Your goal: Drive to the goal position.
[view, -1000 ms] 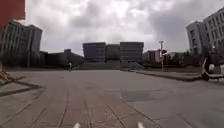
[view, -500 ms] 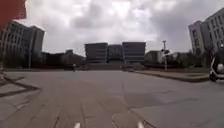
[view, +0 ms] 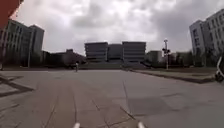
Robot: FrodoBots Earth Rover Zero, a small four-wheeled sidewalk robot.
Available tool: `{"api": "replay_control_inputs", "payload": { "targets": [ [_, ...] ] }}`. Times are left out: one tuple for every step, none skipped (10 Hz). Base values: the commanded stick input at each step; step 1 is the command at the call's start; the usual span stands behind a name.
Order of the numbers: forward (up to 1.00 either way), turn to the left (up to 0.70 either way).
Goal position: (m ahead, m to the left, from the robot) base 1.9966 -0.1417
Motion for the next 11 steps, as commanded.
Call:
{"api": "replay_control_inputs", "payload": {
  "targets": [
    [0.60,0.00],
    [0.60,0.00],
    [0.60,0.00],
    [0.60,0.00],
    [0.60,0.00],
    [0.60,0.01],
    [0.60,0.03],
    [0.60,0.05],
    [0.60,0.08],
    [0.60,0.12],
    [0.60,0.15]
  ]
}}
